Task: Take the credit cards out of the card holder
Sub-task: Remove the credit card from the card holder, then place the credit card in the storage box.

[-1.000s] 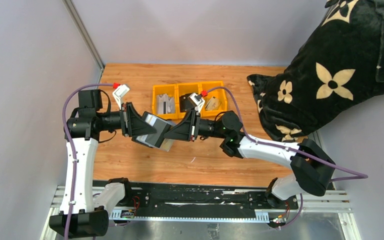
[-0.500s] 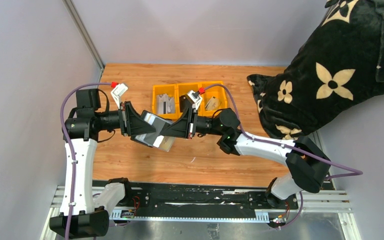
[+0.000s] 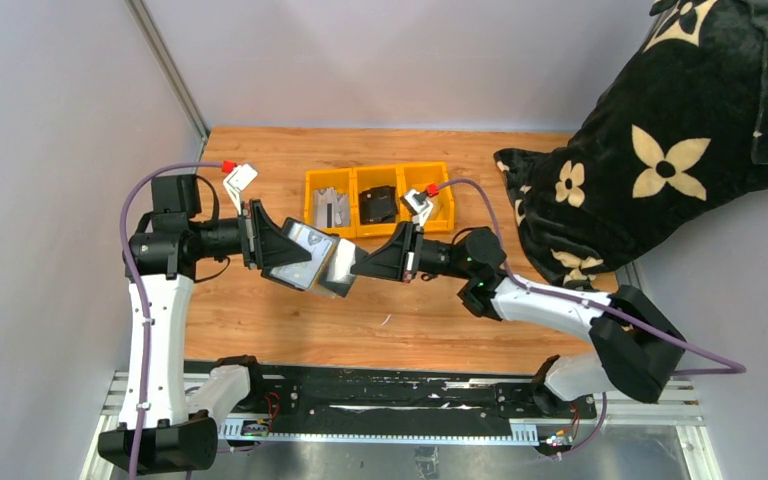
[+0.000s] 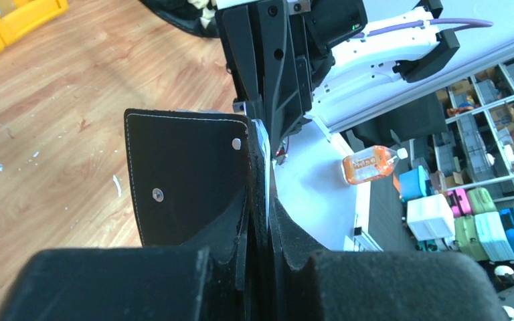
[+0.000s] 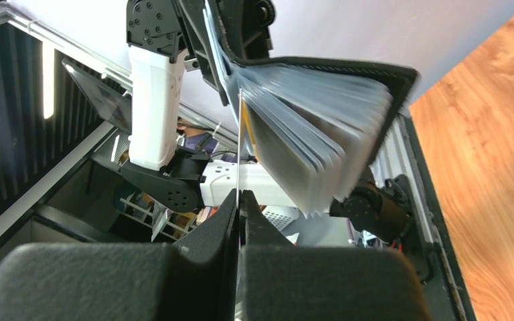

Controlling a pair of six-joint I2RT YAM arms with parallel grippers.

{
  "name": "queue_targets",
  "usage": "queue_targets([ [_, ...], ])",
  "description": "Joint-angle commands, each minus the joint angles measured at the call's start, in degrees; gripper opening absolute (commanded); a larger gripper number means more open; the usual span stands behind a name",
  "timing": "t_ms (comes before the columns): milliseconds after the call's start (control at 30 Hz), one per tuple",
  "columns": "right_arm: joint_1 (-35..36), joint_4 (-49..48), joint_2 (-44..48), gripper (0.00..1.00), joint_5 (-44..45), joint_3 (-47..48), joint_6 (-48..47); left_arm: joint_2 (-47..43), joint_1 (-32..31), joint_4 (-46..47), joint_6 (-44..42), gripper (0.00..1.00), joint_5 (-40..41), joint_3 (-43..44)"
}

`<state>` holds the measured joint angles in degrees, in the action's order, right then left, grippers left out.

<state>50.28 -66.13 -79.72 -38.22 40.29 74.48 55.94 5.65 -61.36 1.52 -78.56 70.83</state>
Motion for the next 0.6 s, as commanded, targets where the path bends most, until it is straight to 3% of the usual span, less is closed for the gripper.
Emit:
queue_targets([
  [0, -5.82, 6.33, 5.97, 0.0, -4.88, -2.21, -2.24, -0.33, 0.33, 0.37, -0.73, 0.04, -0.15, 3.0],
  [67, -10.74, 17.27, 9.15, 0.0, -7.83, -0.38, -7.31, -0.45, 0.33, 0.5, -1.44, 0.04, 2.25, 3.85],
  [133, -15.22, 35.1, 11.23, 0.0, -8.02, 4.36, -17.72, -0.87, 0.33, 0.46, -3.04, 0.03, 5.87, 4.45],
  [267, -18.54, 71.94, 7.76, 0.0, 7.18, 19.89, -44.44, -1.81, 0.33, 0.44, -6.12, 0.0, 14.18, 4.66],
  [333, -19.18, 79.66, 2.18, 0.0, 11.63, 27.22, -50.54, -2.07, 0.33, 0.54, -6.35, 0.0, 16.41, 4.26],
  [567, -20.88, 91.91, -20.36, 0.0, 19.24, 49.03, -61.23, -3.3, 0.33, 0.54, -7.15, 0.0, 12.32, 3.77],
])
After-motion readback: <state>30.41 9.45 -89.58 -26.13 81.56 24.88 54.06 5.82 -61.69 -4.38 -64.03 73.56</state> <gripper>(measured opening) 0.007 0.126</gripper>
